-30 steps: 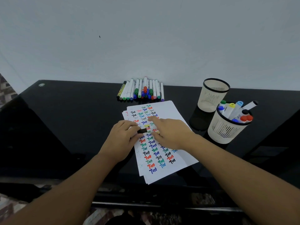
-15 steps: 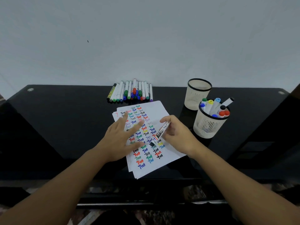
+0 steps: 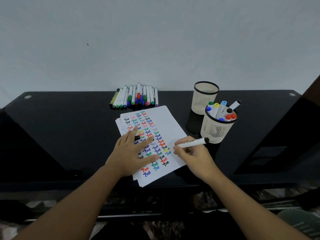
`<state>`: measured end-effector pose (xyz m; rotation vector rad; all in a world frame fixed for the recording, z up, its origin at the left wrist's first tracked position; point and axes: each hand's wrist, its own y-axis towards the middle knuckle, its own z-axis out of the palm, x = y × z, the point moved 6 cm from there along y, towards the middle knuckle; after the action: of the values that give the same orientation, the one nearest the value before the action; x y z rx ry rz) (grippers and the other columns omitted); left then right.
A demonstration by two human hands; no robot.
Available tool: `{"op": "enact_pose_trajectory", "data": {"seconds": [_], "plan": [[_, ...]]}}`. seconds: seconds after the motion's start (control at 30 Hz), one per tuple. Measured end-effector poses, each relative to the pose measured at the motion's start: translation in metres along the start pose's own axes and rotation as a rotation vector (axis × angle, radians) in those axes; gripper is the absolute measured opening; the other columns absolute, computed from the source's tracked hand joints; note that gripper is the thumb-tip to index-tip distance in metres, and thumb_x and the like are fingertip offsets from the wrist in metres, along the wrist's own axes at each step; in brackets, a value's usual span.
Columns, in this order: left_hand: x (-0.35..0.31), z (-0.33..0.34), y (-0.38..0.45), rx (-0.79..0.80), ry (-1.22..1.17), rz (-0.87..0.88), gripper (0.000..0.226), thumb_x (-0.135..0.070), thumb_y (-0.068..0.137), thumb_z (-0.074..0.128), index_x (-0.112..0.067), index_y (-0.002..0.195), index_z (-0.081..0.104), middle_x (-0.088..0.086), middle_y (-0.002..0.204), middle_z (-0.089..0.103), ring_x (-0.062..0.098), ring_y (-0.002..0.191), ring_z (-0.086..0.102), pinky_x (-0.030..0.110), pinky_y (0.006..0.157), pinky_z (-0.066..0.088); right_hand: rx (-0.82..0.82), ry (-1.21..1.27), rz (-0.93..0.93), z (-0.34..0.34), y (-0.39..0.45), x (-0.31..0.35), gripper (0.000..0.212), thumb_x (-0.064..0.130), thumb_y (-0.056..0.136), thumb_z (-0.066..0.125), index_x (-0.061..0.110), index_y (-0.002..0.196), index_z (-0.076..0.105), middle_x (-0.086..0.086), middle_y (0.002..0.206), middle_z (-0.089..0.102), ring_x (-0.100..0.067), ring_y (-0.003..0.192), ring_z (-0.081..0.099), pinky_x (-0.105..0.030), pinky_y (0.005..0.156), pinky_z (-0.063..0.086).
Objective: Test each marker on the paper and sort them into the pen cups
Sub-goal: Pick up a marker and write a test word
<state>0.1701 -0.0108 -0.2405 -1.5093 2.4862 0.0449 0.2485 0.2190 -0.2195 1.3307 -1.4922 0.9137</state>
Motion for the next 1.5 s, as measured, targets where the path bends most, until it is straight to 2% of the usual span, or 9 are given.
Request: {"op": "enact_pose_trajectory", "data": {"seconds": [0.17,0.27,0.37,0.53,0.67,0.83,0.93,1.4,1.5], "plan": [[-0.0014,-0.0005,0.0018,-0.004,0.006,0.001,0.083,-0.102,0.072,0.016,-0.07,0.148,0.002,-0.007,0.168,-0.017,0.022,0.156,-0.012,0.049,0.126,-0.002,0.052,-0.005,0.013,0.0031,-0.0074,-0.0039,0.004,0.028,0.098,0.072,0.024,0.097,0.071,0.012,0.089,0.072,-0.005,0.09,0.067,-0.018,0.075,0.051],[-0.0011,-0.0003,-0.0007,-0.012,-0.007,0.0,0.084,-0.102,0.072,0.016,-0.069,0.148,0.005,-0.007,0.169,-0.015,0.022,0.156,-0.012,0.049,0.126,-0.002,0.051,-0.08,0.035,0.0053,-0.0074,-0.0069,0.007,0.035,0.101,0.065,0.03,0.098,0.066,0.019,0.086,0.069,0.001,0.088,0.065,-0.018,0.072,0.049],[-0.0014,-0.0004,-0.0002,-0.011,-0.002,0.001,0.085,-0.102,0.072,0.016,-0.069,0.149,0.005,-0.007,0.169,-0.016,0.023,0.156,-0.012,0.049,0.126,-0.003,0.075,-0.118,0.034,0.0065,-0.0075,-0.0078,0.007,0.038,0.103,0.062,0.032,0.099,0.063,0.019,0.09,0.069,0.0,0.093,0.065,-0.027,0.076,0.055],[-0.0015,-0.0001,0.0009,0.012,0.014,-0.003,0.086,-0.103,0.071,0.014,-0.069,0.148,0.002,-0.007,0.168,-0.019,0.023,0.156,-0.013,0.051,0.126,-0.003,0.077,-0.182,0.009,0.0069,-0.0096,-0.0027,0.008,0.036,0.103,0.062,0.029,0.099,0.064,0.016,0.093,0.067,0.007,0.09,0.061,-0.011,0.067,0.047],[-0.0016,-0.0001,-0.0002,0.011,0.008,-0.008,0.085,-0.103,0.071,0.015,-0.069,0.148,0.003,-0.007,0.168,-0.017,0.023,0.156,-0.013,0.051,0.126,-0.002,0.089,-0.195,0.012,0.0074,-0.0098,-0.0027,0.008,0.036,0.103,0.063,0.03,0.098,0.063,0.015,0.096,0.068,0.004,0.092,0.062,-0.018,0.07,0.049],[-0.0013,0.0003,0.0004,0.002,0.016,-0.008,0.087,-0.103,0.07,0.013,-0.068,0.149,0.003,-0.007,0.169,-0.016,0.023,0.156,-0.012,0.051,0.126,-0.001,0.097,-0.219,0.014,0.008,-0.0104,-0.0013,0.006,0.036,0.102,0.063,0.031,0.1,0.064,0.015,0.099,0.068,0.009,0.092,0.061,-0.011,0.068,0.048],[-0.0017,0.0,0.0007,0.007,0.019,-0.011,0.087,-0.103,0.07,0.014,-0.068,0.149,0.003,-0.007,0.168,-0.017,0.023,0.156,-0.012,0.052,0.126,0.0,0.101,-0.245,0.008,0.0084,-0.0097,-0.0009,0.005,0.038,0.102,0.063,0.034,0.102,0.064,0.017,0.101,0.068,0.008,0.094,0.06,-0.015,0.071,0.049],[-0.0009,0.0001,0.0001,0.005,0.015,-0.01,0.083,-0.101,0.074,0.018,-0.069,0.149,0.004,-0.007,0.169,-0.016,0.023,0.156,-0.011,0.052,0.126,0.001,0.099,-0.311,-0.008,0.0061,-0.011,-0.001,0.007,0.039,0.104,0.06,0.032,0.103,0.06,0.018,0.095,0.065,0.01,0.09,0.06,-0.013,0.066,0.045],[-0.0007,-0.0002,-0.0001,-0.001,0.007,-0.011,0.083,-0.101,0.074,0.019,-0.069,0.149,0.005,-0.007,0.169,-0.015,0.023,0.156,-0.011,0.052,0.126,0.0,0.109,-0.277,-0.001,0.0064,-0.0103,-0.0003,0.01,0.039,0.104,0.059,0.03,0.102,0.06,0.015,0.097,0.067,0.006,0.092,0.062,-0.017,0.072,0.048]]}}
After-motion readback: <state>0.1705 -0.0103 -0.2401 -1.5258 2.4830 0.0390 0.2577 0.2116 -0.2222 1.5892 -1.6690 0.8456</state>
